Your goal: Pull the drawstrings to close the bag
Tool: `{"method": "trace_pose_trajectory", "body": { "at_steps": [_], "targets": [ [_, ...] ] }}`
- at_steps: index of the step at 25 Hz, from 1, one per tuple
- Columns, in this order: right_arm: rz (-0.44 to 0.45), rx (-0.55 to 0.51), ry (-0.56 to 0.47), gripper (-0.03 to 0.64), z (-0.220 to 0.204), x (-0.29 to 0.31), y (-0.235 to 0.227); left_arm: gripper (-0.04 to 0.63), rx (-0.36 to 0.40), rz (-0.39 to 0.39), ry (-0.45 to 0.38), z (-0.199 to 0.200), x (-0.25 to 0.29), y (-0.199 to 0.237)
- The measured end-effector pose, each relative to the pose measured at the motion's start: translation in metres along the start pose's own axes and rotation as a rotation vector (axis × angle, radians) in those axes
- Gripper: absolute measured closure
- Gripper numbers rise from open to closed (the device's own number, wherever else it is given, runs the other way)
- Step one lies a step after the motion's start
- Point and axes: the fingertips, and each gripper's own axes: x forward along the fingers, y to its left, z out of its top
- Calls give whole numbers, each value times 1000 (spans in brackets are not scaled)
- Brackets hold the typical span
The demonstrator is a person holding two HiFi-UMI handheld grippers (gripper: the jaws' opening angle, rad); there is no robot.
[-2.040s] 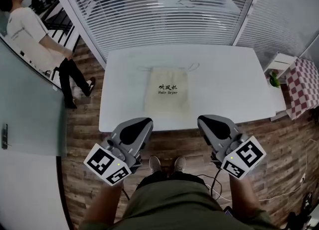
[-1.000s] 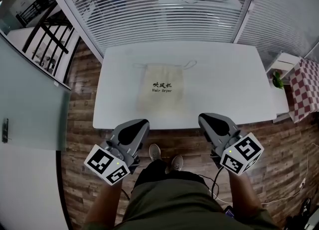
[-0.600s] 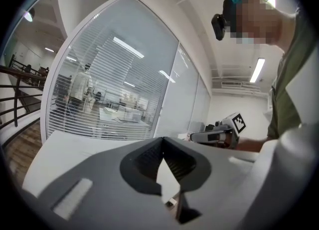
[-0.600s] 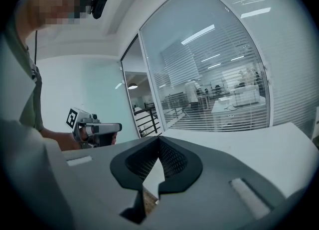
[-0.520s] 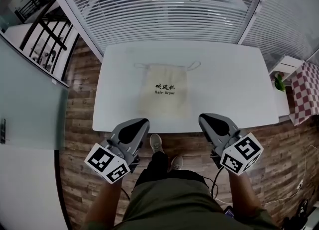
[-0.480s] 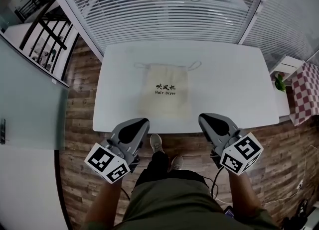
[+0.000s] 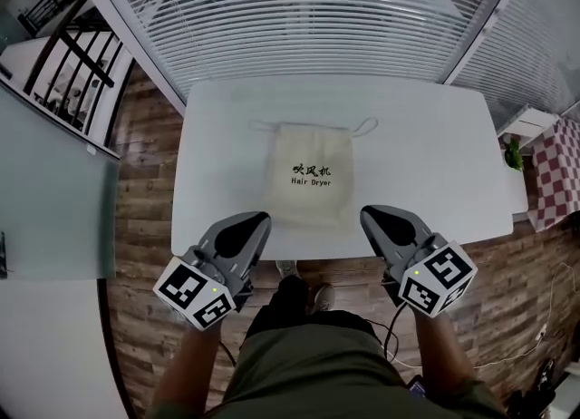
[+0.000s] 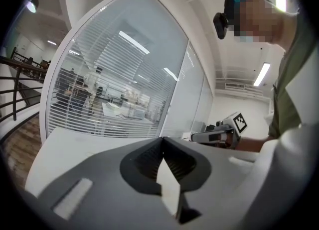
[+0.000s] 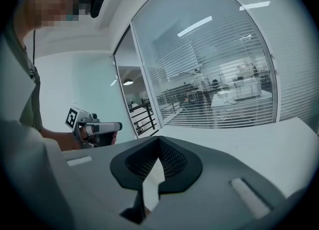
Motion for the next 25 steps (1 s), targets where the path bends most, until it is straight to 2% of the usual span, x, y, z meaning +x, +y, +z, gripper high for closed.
{"method": "trace_pose_trajectory", "body": {
  "at_steps": [16,25],
  "targets": [
    [-55,10,37,607,27,105,-31,589,-30,-34,29,17,37,116],
    [-87,0,38,607,35,131,-44,589,-47,-42,47,21,48,150]
  ]
}}
